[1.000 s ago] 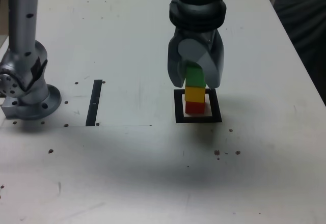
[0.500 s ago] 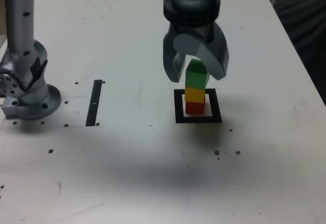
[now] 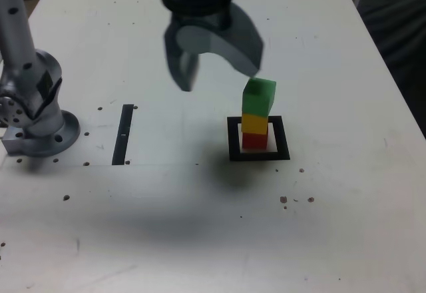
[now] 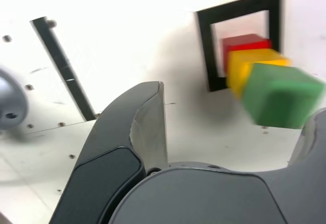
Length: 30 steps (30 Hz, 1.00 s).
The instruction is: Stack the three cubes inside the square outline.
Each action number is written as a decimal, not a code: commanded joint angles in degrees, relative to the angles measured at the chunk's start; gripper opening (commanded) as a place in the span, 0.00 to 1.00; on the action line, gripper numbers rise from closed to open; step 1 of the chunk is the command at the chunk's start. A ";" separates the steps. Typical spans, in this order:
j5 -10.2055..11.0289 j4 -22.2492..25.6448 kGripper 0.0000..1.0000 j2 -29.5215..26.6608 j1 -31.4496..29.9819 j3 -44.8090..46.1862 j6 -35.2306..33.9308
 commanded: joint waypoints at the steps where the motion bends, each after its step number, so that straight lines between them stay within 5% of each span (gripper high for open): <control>1: 0.10 0.00 1.00 -1.82 -0.10 2.12 -0.75; 11: -1.05 -3.52 1.00 -8.24 -0.10 16.73 -4.78; 30: -5.21 -12.15 1.00 -8.94 0.18 33.26 -6.93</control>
